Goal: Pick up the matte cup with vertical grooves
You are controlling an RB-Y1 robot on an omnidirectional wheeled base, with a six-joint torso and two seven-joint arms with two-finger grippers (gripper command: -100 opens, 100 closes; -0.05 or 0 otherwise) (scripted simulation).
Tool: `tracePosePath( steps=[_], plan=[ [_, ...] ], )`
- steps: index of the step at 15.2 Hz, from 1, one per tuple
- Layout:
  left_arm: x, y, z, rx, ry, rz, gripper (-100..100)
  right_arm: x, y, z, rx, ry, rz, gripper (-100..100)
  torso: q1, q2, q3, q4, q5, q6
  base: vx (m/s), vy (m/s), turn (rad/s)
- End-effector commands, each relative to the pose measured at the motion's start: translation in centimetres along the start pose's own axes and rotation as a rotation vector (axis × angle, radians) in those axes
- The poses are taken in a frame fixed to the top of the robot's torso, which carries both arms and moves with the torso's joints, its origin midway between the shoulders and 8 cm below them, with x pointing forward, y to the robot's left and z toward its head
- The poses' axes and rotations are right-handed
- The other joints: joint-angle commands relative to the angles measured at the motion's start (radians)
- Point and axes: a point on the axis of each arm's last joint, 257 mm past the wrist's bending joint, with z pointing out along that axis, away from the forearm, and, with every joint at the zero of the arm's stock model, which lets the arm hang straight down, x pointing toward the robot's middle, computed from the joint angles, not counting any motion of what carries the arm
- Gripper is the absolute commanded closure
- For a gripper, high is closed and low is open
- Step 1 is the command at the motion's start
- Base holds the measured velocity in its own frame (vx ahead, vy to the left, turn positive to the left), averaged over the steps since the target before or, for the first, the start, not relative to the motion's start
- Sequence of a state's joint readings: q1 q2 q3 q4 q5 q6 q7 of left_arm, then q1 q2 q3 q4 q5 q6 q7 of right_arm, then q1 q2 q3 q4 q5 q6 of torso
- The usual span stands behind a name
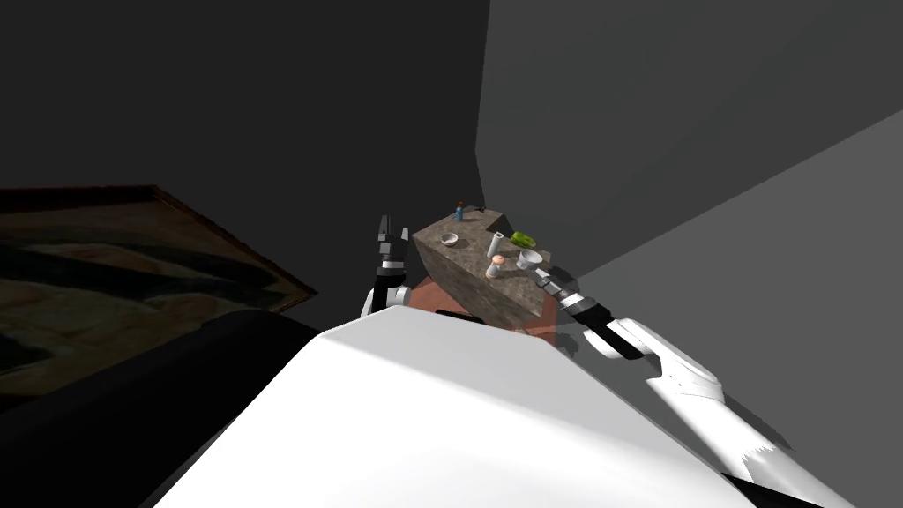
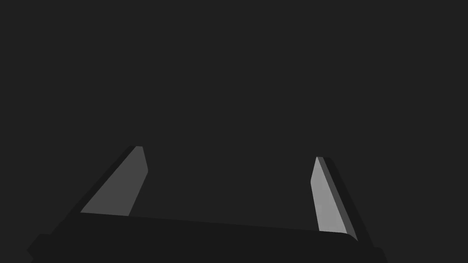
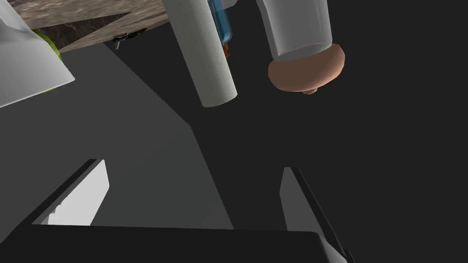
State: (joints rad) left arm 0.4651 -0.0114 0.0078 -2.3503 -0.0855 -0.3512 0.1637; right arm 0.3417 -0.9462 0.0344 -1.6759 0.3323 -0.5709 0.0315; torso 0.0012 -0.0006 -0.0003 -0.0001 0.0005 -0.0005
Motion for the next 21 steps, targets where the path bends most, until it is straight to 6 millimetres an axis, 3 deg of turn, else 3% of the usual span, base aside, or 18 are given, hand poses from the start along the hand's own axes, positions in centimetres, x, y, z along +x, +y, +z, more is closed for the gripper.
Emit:
tracePosePath(
  steps=[1, 2, 4, 5, 7, 10, 12, 15, 17, 20, 21],
  plan=[
    [0.0, 0.0, 0.0, 0.0, 0.0, 0.0, 0, 0.0, -0.6, -0.4, 0.006, 0.03, -0.035, -100, 0.0, 0.0, 0.0, 0.0, 0.0, 0.0, 0.002, 0.01, 0.055],
    [0.0, 0.0, 0.0, 0.0, 0.0, 0.0, 0, 0.6, -2.2, -1.1, 0.026, 0.077, -0.08, -100, 0.0, 0.0, 0.0, 0.0, 0.0, 0.001, -0.002, 0.021, 0.159],
    [0.0, 0.0, 0.0, 0.0, 0.0, 0.0, 0, 0.2, -2.4, -1.2, 0.026, 0.093, -0.101, -100, 0.0, 0.0, 0.0, 0.0, 0.0, 0.0, 0.007, 0.029, 0.131],
    [0.0, 0.0, 0.0, 0.0, 0.0, 0.0, 0, 0.7, -4.0, -2.1, 0.047, 0.141, -0.145, -100, 0.0, 0.0, 0.0, 0.0, 0.0, 0.0, 0.006, 0.03, 0.179],
    [0.0, 0.0, 0.0, 0.0, 0.0, 0.0, 0, 0.4, -4.2, -2.3, 0.047, 0.157, -0.165, -100, 0.001, -0.001, 0.0, 0.0, 0.0, 0.0, 0.012, 0.03, 0.112],
    [0.0, 0.0, 0.0, 0.0, 0.0, 0.0, 0, 1.0, -7.5, -4.5, 0.087, 0.267, -0.26, -100, 0.001, -0.001, -0.001, 0.0, 0.0, 0.0, 0.011, 0.032, 0.188],
    [0.0, 0.0, 0.0, 0.0, 0.0, 0.0, 0, 0.4, -7.9, -4.8, 0.091, 0.287, -0.286, -100, 0.001, -0.001, -0.001, 0.0, 0.0, 0.0, 0.015, 0.027, 0.121],
    [0.0, 0.0, 0.0, 0.0, 0.0, 0.0, 0, 0.8, -11.2, -7.7, 0.134, 0.406, -0.368, -100, 0.001, -0.001, -0.001, 0.0, 0.0, -0.001, 0.018, 0.033, 0.244],
    [0.0, 0.0, 0.0, 0.0, 0.0, 0.0, 0, 0.2, -11.4, -7.9, 0.135, 0.421, -0.391, -100, 0.003, -0.003, -0.002, -0.001, 0.001, 0.0, 0.047, 0.058, 0.083],
    [0.0, 0.0, 0.0, 0.0, 0.0, 0.0, 0, 0.6, -14.4, -11.4, 0.177, 0.548, -0.458, -100, 0.003, -0.003, -0.002, -0.001, 0.001, 0.0, 0.043, 0.051, 0.157],
    [0.0, 0.0, 0.0, 0.0, 0.0, 0.0, 0, -0.1, -14.6, -11.5, 0.178, 0.56, -0.476, -100, 0.003, -0.003, -0.002, -0.001, 0.001, -0.001, 0.051, 0.055, 0.207]
  ],
)
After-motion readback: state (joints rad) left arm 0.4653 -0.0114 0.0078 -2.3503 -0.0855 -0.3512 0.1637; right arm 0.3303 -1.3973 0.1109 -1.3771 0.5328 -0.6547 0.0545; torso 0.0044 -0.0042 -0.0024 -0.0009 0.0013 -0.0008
